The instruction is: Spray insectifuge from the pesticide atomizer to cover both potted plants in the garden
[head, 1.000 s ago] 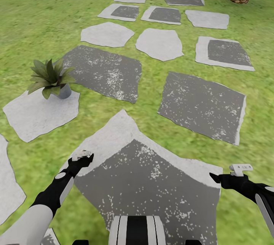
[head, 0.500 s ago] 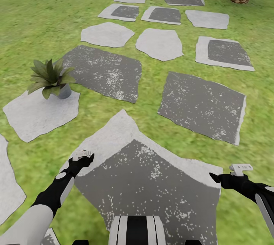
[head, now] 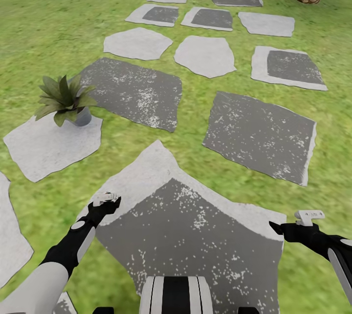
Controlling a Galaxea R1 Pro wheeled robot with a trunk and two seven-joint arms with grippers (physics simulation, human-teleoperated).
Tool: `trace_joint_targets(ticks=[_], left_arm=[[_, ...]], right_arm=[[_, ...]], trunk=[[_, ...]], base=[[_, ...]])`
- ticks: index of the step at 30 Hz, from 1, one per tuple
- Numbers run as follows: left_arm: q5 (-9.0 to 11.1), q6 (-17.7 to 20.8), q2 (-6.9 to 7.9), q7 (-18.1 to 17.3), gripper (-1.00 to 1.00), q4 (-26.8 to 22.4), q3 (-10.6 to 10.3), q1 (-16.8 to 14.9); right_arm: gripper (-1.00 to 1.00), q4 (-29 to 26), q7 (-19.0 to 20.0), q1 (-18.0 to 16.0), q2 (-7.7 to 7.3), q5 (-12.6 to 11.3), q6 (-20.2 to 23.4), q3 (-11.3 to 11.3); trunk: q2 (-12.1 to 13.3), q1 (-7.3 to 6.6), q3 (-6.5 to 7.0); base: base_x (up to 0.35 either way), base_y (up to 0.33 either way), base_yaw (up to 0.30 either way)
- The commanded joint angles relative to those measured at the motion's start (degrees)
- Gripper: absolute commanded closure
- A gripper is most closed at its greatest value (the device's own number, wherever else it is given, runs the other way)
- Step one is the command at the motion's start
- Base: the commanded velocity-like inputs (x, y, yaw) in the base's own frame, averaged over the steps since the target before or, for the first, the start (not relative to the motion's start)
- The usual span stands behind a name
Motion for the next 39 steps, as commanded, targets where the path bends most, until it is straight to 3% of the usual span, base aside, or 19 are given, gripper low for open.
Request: trace_joint_targets(ticks=[1, 36, 37, 39], left_arm=[[0.60, -0.05, 0.01, -0.45, -1.00, 0.05, 0.15, -0.02], [0.63, -0.06, 0.36, -0.41, -1.00, 0.05, 0.37, -0.02], [0.63, -0.05, 0.36, -0.41, 1.00, 0.05, 0.34, -0.02], [0.63, -0.04, 0.39, -0.41, 1.00, 0.05, 0.32, -0.05]], right_arm=[[-1.00, -0.04, 0.02, -0.02, 0.02, -0.37, 0.36, -0.06], [-1.00, -0.04, -0.03, -0.06, 0.00, -0.36, 0.38, -0.06], [-1.00, -0.04, -0.03, -0.04, 0.00, -0.36, 0.38, -0.06], [-1.00, -0.04, -0.03, -0.03, 0.00, -0.37, 0.38, -0.06]], trunk=[[-0.01, -0.01, -0.03], [-0.01, -0.01, 0.95], [-0.01, -0.01, 0.95], [-0.01, -0.01, 0.95]], base=[[0.000, 0.000, 0.000], [0.000, 0.000, 0.000], [0.000, 0.000, 0.000], [0.000, 0.000, 0.000]])
